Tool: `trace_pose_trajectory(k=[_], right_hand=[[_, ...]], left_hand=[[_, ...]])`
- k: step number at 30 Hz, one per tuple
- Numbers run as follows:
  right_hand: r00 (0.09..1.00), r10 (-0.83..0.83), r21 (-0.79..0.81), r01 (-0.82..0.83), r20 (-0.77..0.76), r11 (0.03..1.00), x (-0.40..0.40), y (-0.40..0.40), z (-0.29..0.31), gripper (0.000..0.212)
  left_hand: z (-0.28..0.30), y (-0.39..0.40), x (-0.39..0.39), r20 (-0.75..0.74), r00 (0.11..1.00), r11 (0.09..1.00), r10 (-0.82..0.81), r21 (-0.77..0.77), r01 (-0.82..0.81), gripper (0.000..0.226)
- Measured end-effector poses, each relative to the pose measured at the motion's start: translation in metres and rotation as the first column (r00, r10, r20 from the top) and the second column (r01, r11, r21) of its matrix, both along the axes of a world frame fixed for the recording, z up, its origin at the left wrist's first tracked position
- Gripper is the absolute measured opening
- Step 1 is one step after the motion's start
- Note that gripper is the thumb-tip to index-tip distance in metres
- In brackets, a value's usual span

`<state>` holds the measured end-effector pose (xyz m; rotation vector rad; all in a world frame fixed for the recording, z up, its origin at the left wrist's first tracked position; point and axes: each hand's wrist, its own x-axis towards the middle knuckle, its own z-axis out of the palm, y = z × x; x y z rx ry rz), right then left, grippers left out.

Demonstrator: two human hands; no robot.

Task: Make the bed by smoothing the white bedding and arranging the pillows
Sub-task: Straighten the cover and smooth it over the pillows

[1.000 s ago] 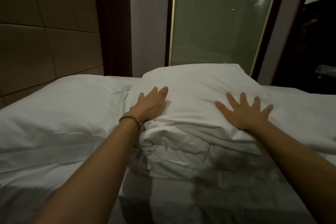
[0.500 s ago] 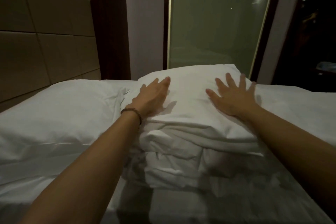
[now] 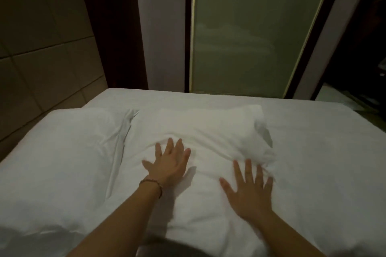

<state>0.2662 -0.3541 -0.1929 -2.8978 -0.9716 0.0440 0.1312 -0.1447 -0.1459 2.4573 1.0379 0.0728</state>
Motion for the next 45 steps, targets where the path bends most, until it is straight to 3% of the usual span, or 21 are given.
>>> trace_pose_trajectory(k=[7, 11, 17, 22, 24, 28, 32, 36, 41, 45], right_hand=[[0.979, 0.194, 0.091, -0.198, 0.055, 0.976, 0.046, 0.07, 0.108, 0.083], [0.967, 0.251, 0.001, -0.252, 0.03, 0.968, 0.089, 0.148, 0.135, 0.095], [0.98, 0.196, -0.151, -0.191, 0.017, 0.97, 0.179, 0.224, 0.107, 0.09], [0.987, 0.152, -0.275, -0.161, -0.055, 0.948, 0.219, 0.232, 0.073, 0.103], [0.985, 0.168, -0.274, -0.175, -0.046, 0.946, 0.231, 0.243, 0.058, 0.105], [0.984, 0.174, -0.273, -0.179, -0.043, 0.945, 0.244, 0.243, 0.051, 0.096], [0.973, 0.222, -0.252, -0.231, -0.065, 0.94, 0.236, 0.247, 0.048, 0.096], [0.966, 0.25, -0.223, -0.257, -0.059, 0.94, 0.235, 0.248, 0.064, 0.098], [0.974, 0.224, -0.135, -0.226, -0.029, 0.965, 0.253, 0.252, 0.092, 0.083], [0.968, 0.25, -0.207, -0.246, -0.01, 0.947, 0.257, 0.255, 0.071, 0.085]], left_hand=[[0.081, 0.042, 0.042, -0.04, 0.997, 0.996, 0.067, -0.064, -0.069, 0.071], [0.092, 0.11, 0.078, -0.084, 0.996, 0.999, 0.033, 0.015, -0.032, 0.071], [0.057, 0.225, 0.141, -0.108, 0.994, 0.994, -0.031, 0.097, 0.041, 0.063], [0.016, 0.284, 0.159, -0.227, 0.964, 0.983, -0.14, -0.15, 0.107, 0.091], [-0.007, 0.307, 0.165, -0.215, 0.964, 0.954, -0.155, -0.285, 0.09, 0.084], [-0.014, 0.316, 0.164, -0.193, 0.971, 0.943, -0.138, -0.325, 0.069, 0.082], [-0.015, 0.307, 0.159, -0.19, 0.979, 0.972, -0.074, -0.234, 0.029, 0.089], [0.004, 0.301, 0.151, -0.158, 0.984, 0.984, -0.08, -0.168, 0.053, 0.077], [0.038, 0.317, 0.13, -0.149, 0.985, 0.996, -0.082, -0.036, 0.078, 0.076], [0.031, 0.316, 0.138, -0.234, 0.971, 0.992, -0.054, 0.095, 0.078, 0.073]])
